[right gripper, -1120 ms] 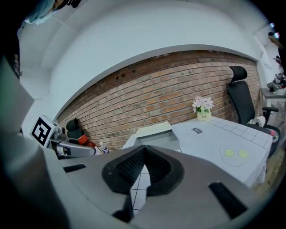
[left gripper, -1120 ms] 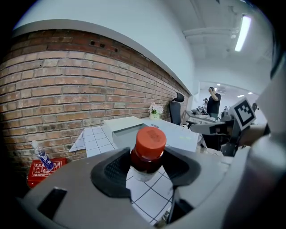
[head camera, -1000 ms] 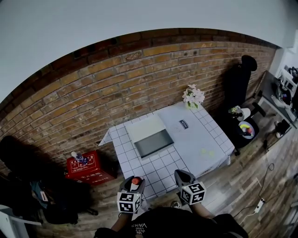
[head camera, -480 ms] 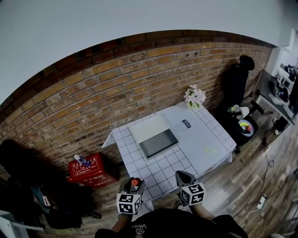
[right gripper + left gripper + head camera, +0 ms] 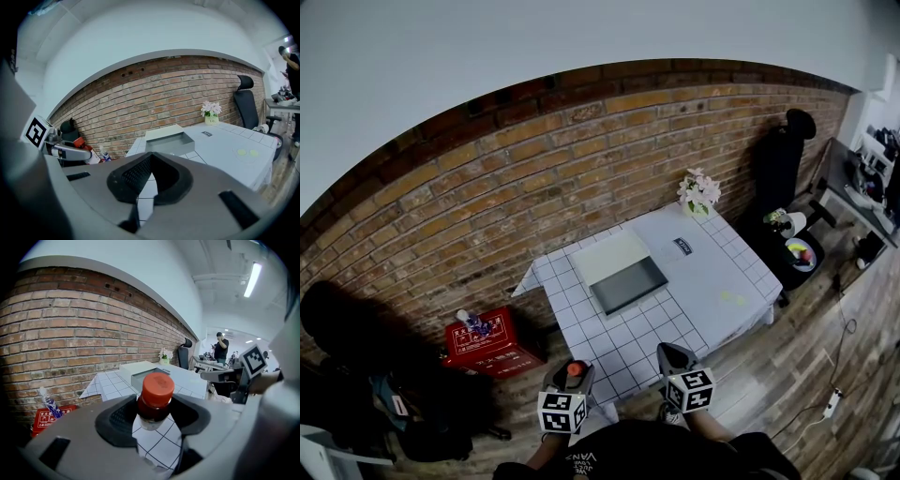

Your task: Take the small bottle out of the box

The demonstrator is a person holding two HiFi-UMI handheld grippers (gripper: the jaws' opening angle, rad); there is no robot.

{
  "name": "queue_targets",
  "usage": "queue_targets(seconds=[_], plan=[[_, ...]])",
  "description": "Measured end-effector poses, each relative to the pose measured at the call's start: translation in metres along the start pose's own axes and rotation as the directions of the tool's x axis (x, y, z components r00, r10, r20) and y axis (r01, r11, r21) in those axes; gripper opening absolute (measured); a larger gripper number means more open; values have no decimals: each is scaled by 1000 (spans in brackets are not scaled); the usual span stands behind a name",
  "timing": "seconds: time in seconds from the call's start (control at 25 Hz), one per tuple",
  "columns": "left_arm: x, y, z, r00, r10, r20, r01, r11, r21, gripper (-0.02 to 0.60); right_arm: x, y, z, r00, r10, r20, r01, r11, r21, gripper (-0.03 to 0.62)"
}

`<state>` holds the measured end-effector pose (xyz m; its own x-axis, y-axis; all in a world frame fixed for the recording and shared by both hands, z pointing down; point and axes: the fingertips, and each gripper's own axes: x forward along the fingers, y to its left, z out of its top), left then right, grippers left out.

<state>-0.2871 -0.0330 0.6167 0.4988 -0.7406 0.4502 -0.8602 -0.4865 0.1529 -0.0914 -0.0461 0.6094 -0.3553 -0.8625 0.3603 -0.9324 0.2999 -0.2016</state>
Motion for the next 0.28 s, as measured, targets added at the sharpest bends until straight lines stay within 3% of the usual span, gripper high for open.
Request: queue_targets(seconds=[0.28], plan=[[-5, 5, -4, 1000, -2, -5, 2, 1000, 4, 225, 0, 10, -1, 1000, 7, -5, -7, 1000, -4, -2]])
